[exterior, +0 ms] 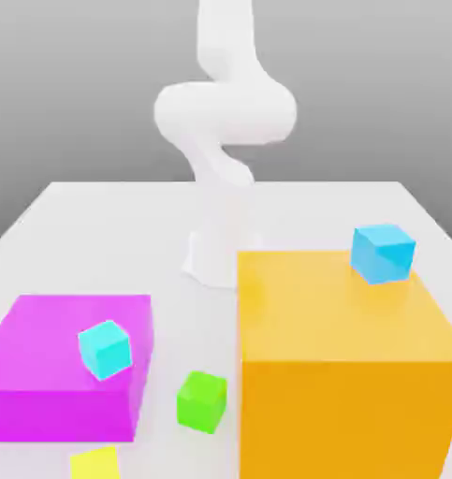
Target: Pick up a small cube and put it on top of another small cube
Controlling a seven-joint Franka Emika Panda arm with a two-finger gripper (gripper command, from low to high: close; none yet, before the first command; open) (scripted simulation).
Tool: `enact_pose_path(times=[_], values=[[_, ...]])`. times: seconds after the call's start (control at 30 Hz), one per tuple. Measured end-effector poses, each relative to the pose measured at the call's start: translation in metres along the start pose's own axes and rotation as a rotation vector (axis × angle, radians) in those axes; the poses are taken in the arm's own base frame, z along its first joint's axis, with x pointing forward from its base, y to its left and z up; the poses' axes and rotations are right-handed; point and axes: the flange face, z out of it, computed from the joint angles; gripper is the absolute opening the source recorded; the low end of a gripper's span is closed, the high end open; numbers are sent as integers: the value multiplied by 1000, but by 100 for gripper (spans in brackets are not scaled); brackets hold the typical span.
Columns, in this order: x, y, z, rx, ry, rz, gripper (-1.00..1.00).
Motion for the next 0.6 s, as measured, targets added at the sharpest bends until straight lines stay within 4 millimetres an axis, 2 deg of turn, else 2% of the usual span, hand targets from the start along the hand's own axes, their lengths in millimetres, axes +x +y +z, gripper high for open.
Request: enact_pose_path(times=[0.13,0.27,0.43,0.6], values=[[15,15,73,-35,-114,-31,0],[21,35,143,-74,-212,-59,0],[17,68,227,-132,-317,-94,0],[5,112,303,-202,-406,-132,0]])
